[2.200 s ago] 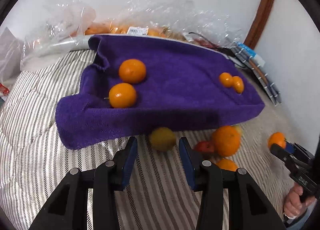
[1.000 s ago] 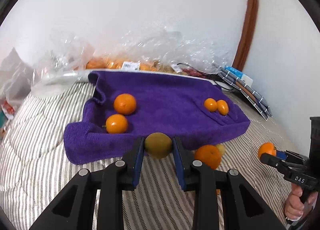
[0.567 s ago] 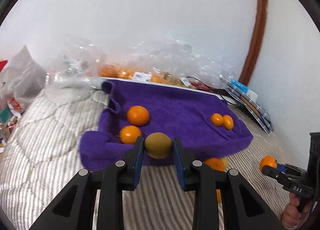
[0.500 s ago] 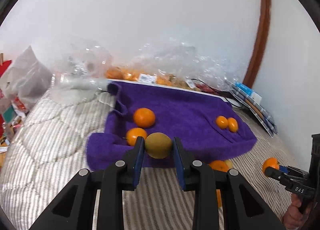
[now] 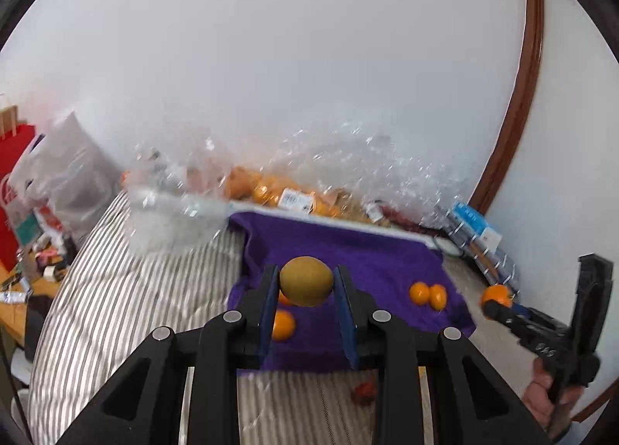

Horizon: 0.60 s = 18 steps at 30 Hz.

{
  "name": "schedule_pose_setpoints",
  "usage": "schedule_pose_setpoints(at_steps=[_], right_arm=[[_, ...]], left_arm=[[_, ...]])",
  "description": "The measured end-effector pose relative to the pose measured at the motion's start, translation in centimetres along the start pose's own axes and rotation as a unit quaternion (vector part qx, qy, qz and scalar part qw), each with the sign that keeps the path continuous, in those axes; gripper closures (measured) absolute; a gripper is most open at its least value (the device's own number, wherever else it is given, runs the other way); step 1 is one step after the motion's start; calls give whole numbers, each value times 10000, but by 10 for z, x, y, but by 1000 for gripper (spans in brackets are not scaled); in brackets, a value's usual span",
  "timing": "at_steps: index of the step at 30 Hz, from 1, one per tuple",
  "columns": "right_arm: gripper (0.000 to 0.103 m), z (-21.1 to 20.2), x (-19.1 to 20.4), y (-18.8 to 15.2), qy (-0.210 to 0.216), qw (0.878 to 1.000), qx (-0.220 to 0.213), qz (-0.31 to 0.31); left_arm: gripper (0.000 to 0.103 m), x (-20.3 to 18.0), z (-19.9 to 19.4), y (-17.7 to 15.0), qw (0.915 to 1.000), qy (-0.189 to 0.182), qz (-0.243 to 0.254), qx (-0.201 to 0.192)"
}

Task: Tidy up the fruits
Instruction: 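Carry the tangerine and the greenish fruit over the purple towel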

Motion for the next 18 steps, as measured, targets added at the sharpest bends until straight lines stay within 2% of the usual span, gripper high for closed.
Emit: schedule_pose_setpoints(at_steps=[6, 10, 13, 15, 18], right_arm=[[60, 34, -1, 19, -39, 9998, 16, -194], [60, 59, -17, 8, -150, 9995, 276, -67], [60, 73, -28, 1, -340, 9983, 469, -37], [60, 80, -31, -1, -341, 9978, 560, 47], [60, 87, -32, -6, -511, 9967, 634, -56]], left_arm=[[76, -7, 51, 8, 9994, -202, -169, 208], [76, -10, 82, -14, 9986, -258, -349, 297], [76, -14, 89, -26, 9990, -192, -61, 407], [76, -12, 92, -31, 9987, -232, -109, 449], [76, -13, 100, -38, 9951, -620, -471, 611]])
Point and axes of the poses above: each gripper's, at about its wrist camera, not at the fingertips, and z roughly the way its jaws point, x to its left, y to its top, the point moved 7 cm from there along z, roughly the way its jaws point, and after that the axes turned 11 degrees about z, right-handed, at the moved point
